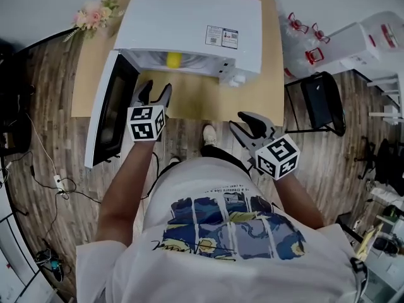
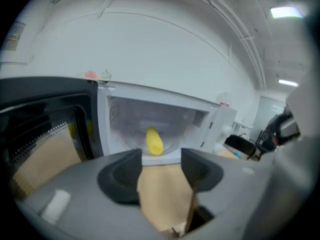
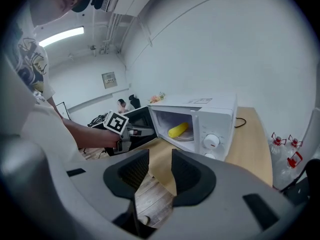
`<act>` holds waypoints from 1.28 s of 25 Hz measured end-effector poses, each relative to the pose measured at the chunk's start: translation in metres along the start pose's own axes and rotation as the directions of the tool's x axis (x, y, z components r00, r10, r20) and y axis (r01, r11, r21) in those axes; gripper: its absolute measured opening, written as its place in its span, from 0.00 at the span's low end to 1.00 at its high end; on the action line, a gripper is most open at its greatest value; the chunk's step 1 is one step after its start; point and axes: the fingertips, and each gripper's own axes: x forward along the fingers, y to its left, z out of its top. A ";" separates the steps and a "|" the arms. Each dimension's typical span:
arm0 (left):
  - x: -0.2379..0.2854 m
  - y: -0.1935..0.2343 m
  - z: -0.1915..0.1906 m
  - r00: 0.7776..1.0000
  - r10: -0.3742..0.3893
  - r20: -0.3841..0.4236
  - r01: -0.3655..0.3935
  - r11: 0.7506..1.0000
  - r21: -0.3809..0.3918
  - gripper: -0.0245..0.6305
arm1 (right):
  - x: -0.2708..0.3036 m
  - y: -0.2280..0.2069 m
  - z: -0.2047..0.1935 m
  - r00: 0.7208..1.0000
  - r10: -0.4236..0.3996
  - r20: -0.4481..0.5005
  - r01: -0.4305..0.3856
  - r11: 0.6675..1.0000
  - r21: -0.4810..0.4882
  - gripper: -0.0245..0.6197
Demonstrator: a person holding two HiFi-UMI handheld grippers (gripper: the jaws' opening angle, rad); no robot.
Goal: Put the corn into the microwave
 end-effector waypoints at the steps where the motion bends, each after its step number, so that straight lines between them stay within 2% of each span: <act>1: -0.009 -0.005 0.000 1.000 -0.022 0.007 0.022 1.000 0.006 0.41 | 0.000 0.006 0.000 1.000 -0.006 0.004 0.006 1.000 0.000 0.24; 7: -0.066 -0.027 -0.010 0.990 -0.137 0.013 0.137 0.990 -0.007 0.26 | 0.000 0.044 -0.005 0.999 -0.040 0.017 0.040 0.999 0.000 0.20; 14: -0.138 -0.043 -0.024 0.961 -0.276 -0.003 0.276 0.961 0.004 0.05 | 0.001 0.095 -0.015 0.997 -0.068 0.035 0.068 0.998 0.005 0.17; 18: -0.180 -0.059 -0.025 0.914 -0.405 0.011 0.405 0.914 0.025 0.05 | -0.003 0.124 -0.024 0.996 -0.077 0.044 0.076 0.997 0.007 0.14; 20: -0.197 -0.063 -0.026 0.898 -0.439 0.008 0.439 0.898 0.038 0.05 | -0.005 0.135 -0.029 0.995 -0.084 0.046 0.084 0.996 0.004 0.12; 24: -0.221 -0.063 -0.028 0.886 -0.464 0.010 0.463 0.885 0.036 0.05 | -0.007 0.151 -0.031 0.994 -0.090 0.055 0.090 0.996 0.001 0.09; 29: -0.239 -0.066 -0.036 0.872 -0.489 0.002 0.489 0.871 0.043 0.05 | -0.009 0.171 -0.031 0.996 -0.059 0.062 0.060 0.998 -0.026 0.07; 32: -0.247 -0.065 -0.042 0.870 -0.494 -0.002 0.493 0.868 0.053 0.05 | -0.010 0.182 -0.035 0.996 -0.059 0.067 0.061 0.998 -0.029 0.06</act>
